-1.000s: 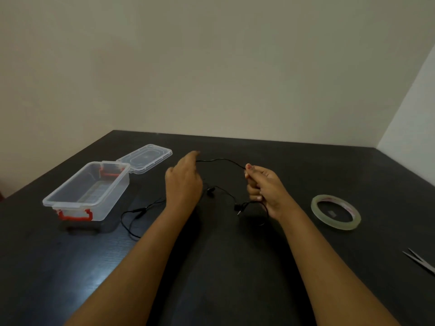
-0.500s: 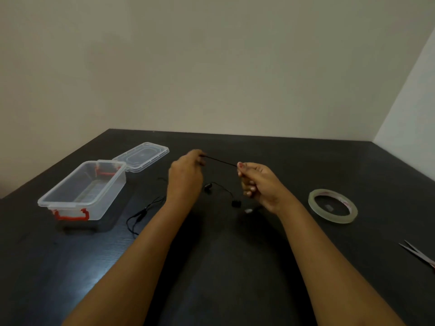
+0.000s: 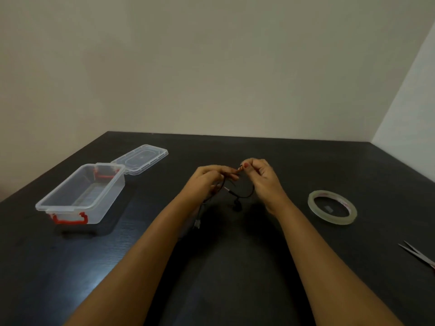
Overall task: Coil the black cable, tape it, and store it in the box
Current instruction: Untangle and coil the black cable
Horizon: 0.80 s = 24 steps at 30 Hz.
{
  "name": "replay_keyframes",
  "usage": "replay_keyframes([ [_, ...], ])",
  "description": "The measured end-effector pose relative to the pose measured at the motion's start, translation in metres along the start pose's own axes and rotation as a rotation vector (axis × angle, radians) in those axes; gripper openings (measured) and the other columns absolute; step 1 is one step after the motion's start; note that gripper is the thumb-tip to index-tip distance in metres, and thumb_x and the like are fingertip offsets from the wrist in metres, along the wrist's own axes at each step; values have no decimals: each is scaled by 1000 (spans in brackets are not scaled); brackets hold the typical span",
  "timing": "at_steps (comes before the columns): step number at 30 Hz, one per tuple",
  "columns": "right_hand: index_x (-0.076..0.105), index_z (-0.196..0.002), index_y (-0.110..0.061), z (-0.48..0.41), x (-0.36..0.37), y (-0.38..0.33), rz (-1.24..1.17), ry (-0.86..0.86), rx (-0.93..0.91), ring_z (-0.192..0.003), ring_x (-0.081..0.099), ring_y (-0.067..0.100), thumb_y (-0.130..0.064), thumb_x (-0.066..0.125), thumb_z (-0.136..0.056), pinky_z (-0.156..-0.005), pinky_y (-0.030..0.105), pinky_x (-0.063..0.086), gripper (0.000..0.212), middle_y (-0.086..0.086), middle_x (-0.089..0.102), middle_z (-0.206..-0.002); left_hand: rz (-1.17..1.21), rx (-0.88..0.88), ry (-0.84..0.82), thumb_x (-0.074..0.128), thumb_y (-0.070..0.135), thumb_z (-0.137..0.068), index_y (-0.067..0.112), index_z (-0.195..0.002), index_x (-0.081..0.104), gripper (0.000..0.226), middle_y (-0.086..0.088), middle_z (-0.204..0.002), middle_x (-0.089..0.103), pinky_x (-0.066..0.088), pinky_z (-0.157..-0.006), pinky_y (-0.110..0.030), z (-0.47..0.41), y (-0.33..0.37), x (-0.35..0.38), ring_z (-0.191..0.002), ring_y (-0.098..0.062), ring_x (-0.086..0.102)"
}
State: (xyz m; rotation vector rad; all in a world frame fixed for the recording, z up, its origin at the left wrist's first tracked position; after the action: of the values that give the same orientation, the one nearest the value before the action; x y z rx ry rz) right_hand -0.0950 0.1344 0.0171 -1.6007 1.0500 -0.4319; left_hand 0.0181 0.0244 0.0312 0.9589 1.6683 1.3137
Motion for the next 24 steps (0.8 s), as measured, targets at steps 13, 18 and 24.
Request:
replay_keyframes([
  [13, 67, -90, -22, 2, -5, -3, -154, 150, -150, -88, 70, 14, -5, 56, -93, -84, 28, 55, 20, -1, 71, -92, -660, 326, 324, 58, 32, -90, 29, -100, 67, 14, 5, -106, 62, 44, -89, -37, -3, -10, 7, -101, -12, 55],
  [18, 71, -90, -17, 4, 5, -5, -266, -11, -75, -83, 70, 14, -1, 57, -91, -79, 26, 56, 21, 4, 72, -89, -1199, 586, 524, 70, 32, -79, 30, -142, 29, 76, -1, -144, 30, 30, -102, -41, 8, 3, 7, -130, -21, 26],
  [24, 69, -98, -10, 6, 10, -5, -313, -34, 29, -77, 69, 8, 5, 49, -93, -66, 19, 54, 26, 5, 71, -92, -1369, 791, 333, 68, 18, -77, 30, -118, 61, 43, -3, -132, 50, 45, -90, -44, 6, 3, 16, -123, -25, 41],
])
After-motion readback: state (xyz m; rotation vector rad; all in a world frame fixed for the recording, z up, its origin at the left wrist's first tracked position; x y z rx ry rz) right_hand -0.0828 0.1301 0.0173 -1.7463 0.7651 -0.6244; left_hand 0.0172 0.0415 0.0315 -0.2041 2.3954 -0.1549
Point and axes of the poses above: each hand's wrist, its own z-axis away from the middle knuckle, its own x-axis out of the palm, y = z × x, the point moved 4 cm from there along -z, towards the middle knuckle
